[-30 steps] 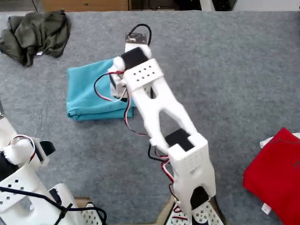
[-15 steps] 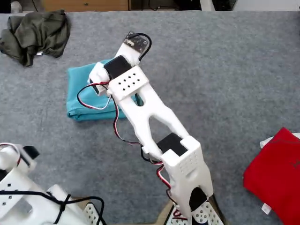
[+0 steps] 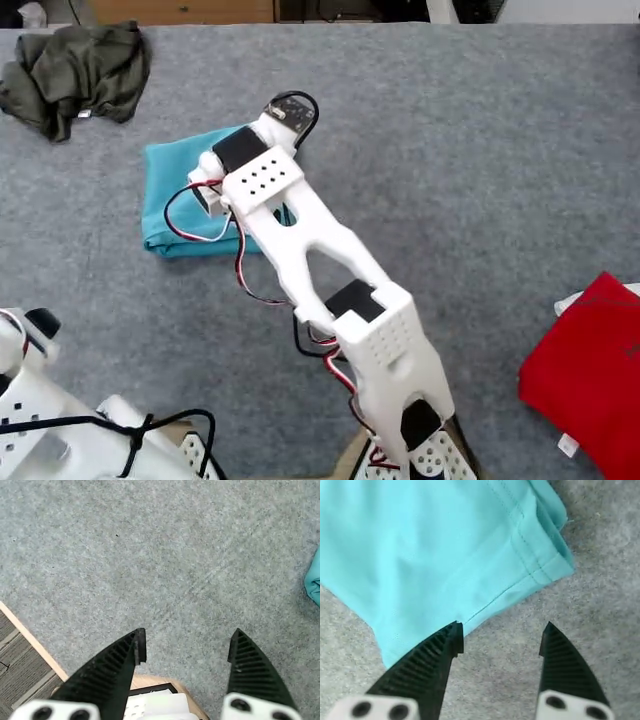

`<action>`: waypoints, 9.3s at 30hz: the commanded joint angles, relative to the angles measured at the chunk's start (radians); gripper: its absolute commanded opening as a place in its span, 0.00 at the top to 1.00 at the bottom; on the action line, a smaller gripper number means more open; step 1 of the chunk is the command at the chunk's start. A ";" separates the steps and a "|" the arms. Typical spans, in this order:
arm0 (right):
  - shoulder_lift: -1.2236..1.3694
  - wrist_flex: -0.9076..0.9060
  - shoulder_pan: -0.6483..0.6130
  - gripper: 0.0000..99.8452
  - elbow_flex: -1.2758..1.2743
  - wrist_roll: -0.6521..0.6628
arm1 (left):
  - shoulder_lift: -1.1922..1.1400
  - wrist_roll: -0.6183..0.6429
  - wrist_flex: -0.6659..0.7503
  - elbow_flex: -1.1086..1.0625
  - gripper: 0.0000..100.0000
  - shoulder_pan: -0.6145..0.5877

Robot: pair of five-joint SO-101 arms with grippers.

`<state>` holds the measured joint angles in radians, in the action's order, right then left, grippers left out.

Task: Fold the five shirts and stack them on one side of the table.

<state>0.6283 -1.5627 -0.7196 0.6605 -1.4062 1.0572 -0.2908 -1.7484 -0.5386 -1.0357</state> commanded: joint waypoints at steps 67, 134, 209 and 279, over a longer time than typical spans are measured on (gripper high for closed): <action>0.323 0.110 0.015 0.74 0.062 -0.212 | 0.008 -0.006 -0.006 0.091 0.73 -0.176; -0.547 -0.218 1.414 1.00 0.061 0.634 | 0.008 -0.109 0.026 0.161 0.73 -0.187; -0.811 -0.069 2.278 0.99 -0.628 1.341 | 0.008 -0.110 0.026 0.236 0.73 -0.180; -1.201 0.063 0.329 0.62 -0.990 1.395 | 0.007 -0.109 0.308 -0.020 0.73 0.005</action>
<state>-0.5301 -1.5136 -0.3790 -0.2938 -0.0207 1.0664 -0.3920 -1.4661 -0.4465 -1.0572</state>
